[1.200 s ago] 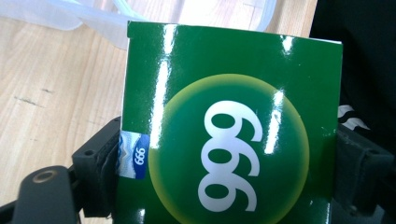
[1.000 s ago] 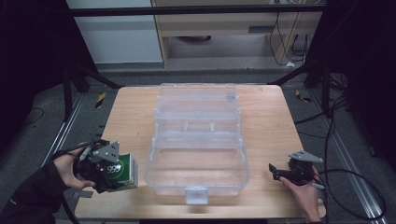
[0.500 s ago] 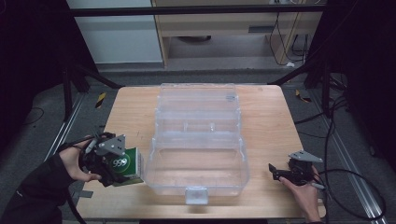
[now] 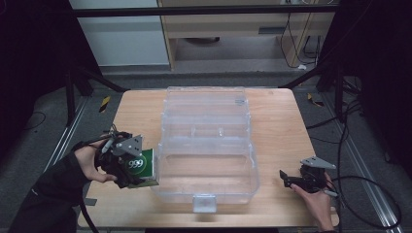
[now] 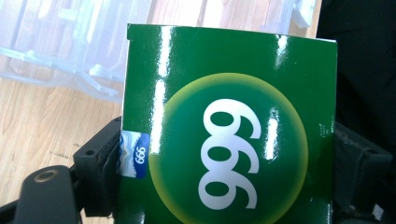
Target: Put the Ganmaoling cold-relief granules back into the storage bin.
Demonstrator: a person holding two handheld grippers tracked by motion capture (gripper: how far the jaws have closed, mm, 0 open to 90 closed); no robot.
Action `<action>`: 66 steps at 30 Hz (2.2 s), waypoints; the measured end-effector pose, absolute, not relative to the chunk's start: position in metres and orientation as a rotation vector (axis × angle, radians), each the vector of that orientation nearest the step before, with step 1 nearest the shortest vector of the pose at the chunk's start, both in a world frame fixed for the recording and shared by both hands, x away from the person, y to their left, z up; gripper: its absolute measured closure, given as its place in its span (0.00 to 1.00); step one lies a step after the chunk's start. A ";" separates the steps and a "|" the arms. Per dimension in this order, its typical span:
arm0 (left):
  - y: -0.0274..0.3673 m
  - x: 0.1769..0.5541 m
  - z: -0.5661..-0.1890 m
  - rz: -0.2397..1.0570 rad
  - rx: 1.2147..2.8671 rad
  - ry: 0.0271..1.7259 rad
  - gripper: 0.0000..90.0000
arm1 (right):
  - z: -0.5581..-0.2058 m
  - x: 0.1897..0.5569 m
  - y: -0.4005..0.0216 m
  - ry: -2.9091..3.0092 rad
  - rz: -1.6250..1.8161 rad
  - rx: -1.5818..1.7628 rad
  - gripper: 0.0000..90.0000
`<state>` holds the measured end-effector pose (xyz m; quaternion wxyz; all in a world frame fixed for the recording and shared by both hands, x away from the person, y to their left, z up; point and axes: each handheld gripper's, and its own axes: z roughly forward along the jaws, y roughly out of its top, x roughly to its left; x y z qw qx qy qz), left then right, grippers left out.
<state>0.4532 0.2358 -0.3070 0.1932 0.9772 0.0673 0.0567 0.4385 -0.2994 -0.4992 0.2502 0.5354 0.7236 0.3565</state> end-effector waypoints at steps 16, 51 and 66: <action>0.208 0.464 -0.307 0.159 2.757 0.131 0.16 | -0.499 0.439 -0.299 1.971 0.972 1.457 0.04; 0.171 0.475 -0.329 0.119 2.771 0.077 0.16 | -0.500 0.439 -0.299 1.977 0.970 1.451 0.04; 0.167 0.476 -0.343 0.107 2.771 0.079 0.16 | -0.500 0.439 -0.299 1.982 0.967 1.447 0.04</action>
